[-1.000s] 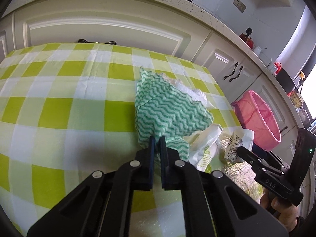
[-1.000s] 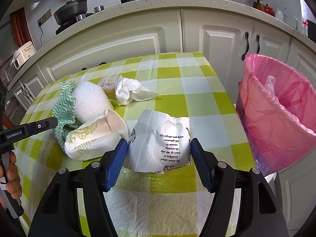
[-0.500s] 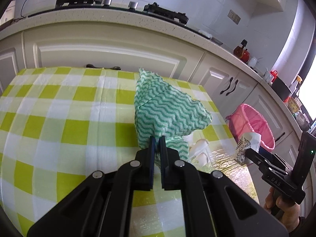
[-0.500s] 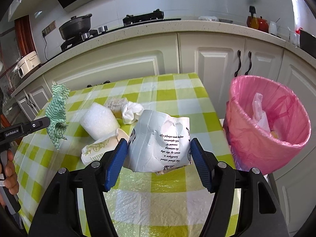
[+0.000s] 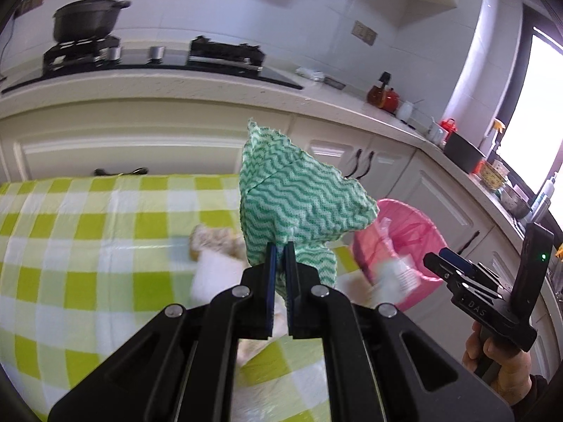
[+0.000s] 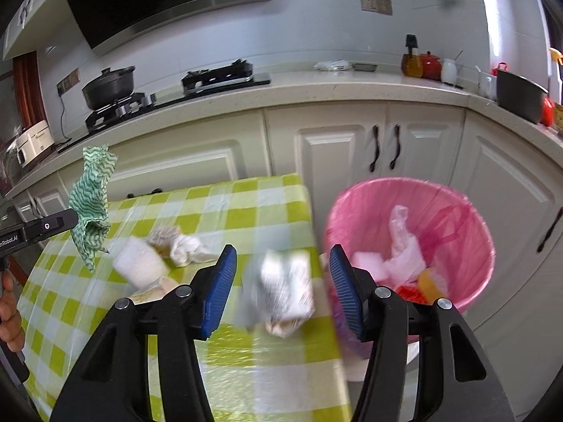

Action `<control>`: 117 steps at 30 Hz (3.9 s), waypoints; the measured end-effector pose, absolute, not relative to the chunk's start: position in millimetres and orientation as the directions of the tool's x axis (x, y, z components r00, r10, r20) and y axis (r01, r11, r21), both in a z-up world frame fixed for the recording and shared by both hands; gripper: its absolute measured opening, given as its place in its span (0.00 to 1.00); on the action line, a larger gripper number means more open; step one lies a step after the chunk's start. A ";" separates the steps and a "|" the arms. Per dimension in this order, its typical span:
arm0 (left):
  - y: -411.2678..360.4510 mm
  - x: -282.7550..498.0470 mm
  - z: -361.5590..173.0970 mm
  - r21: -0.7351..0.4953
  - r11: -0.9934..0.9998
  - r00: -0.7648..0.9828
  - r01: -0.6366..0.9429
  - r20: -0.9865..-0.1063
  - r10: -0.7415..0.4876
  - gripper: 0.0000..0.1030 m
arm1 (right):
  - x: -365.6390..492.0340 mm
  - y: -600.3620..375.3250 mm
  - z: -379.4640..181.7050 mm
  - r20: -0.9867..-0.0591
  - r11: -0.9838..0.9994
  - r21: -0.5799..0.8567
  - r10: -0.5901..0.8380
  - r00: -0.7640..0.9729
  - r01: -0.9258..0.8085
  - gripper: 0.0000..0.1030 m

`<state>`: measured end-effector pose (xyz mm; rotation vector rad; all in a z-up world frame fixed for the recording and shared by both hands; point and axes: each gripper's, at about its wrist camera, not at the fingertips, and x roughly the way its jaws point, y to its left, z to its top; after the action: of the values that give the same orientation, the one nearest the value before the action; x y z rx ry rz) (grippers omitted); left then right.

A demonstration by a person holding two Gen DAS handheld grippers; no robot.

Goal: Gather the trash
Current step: 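Carry the cloth and paper bag over the pink bin and open both tools, then move both tools back over the remaining trash on the table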

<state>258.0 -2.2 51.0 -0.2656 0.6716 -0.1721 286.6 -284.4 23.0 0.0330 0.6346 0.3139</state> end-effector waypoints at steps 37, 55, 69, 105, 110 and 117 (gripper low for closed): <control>-11.6 290.3 28.2 -0.290 0.953 0.743 0.087 -0.618 -0.256 0.05 | 335.4 -238.6 -90.2 -0.757 0.982 0.060 0.161 0.633 -0.178 0.64; -47.8 296.9 56.3 -0.280 0.946 0.756 0.166 -0.580 -0.304 0.05 | 302.6 -290.9 17.1 -0.600 0.974 0.092 0.221 0.769 -0.209 0.63; -176.1 351.7 82.8 -0.249 0.899 0.693 0.359 -0.574 -0.436 0.05 | 346.9 -409.2 58.1 -0.535 0.992 0.115 0.104 0.839 -0.049 0.63; -161.8 358.5 66.6 -0.238 0.919 0.694 0.314 -0.603 -0.393 0.36 | 354.5 -436.1 38.8 -0.554 0.989 0.142 0.105 0.826 -0.031 0.73; -116.8 325.2 73.5 -0.213 0.944 0.740 0.251 -0.587 -0.329 0.45 | 330.9 -419.2 41.0 -0.540 0.989 0.137 0.117 0.834 -0.050 0.77; -53.7 282.4 69.9 -0.191 0.971 0.775 0.142 -0.590 -0.229 0.49 | 299.4 -385.2 39.2 -0.534 0.987 0.130 0.148 0.832 -0.092 0.80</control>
<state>282.4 -53.7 69.9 -0.1385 0.6550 -0.2015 299.4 -385.2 39.2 0.1001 0.5740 0.1272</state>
